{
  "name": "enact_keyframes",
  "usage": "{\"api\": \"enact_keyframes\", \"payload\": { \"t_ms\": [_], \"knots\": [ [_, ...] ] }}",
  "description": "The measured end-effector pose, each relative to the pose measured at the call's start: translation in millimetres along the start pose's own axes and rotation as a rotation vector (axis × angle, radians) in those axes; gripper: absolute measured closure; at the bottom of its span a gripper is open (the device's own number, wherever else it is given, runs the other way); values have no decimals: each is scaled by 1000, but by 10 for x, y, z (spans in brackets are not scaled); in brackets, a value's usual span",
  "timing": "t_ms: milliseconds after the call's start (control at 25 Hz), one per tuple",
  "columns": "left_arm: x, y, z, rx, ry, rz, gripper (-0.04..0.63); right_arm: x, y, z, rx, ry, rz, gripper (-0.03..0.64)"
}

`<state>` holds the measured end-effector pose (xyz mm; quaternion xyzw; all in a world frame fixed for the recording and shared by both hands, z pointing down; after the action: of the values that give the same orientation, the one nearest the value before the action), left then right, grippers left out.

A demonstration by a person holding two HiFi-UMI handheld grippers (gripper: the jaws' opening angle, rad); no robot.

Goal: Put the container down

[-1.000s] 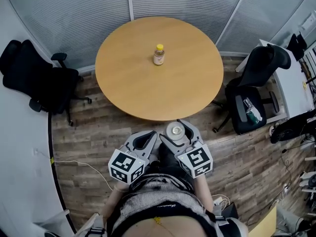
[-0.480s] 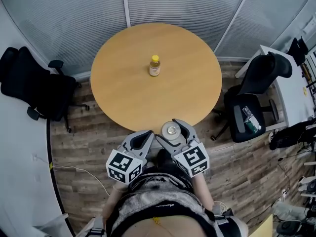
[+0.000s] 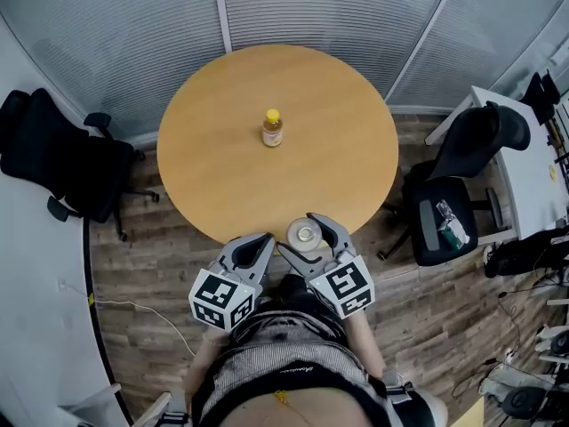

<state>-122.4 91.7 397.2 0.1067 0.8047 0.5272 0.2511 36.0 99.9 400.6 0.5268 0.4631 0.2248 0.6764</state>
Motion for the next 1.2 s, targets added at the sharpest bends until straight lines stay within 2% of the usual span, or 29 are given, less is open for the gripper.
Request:
{"api": "enact_keyframes", "payload": {
  "t_ms": [840,1200],
  "knots": [
    [-508,-25,32,56,-134,39,574,-179,39,647,59,-134,-20,268],
    [-570,-34,14,69,-138,28,574,-213,81,728,55,-146,-40,268]
  ]
}}
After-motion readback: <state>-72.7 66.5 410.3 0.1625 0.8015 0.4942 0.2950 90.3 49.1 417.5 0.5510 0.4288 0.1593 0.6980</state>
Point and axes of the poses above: the fingertips, and each gripper's own axes: x backward along the fingers, z to its right, y out of its underside, the point moved 9 cm from there along x, backward along the fingers, and after that the axes turned 8 degrees about y, right-handed, at the moved point
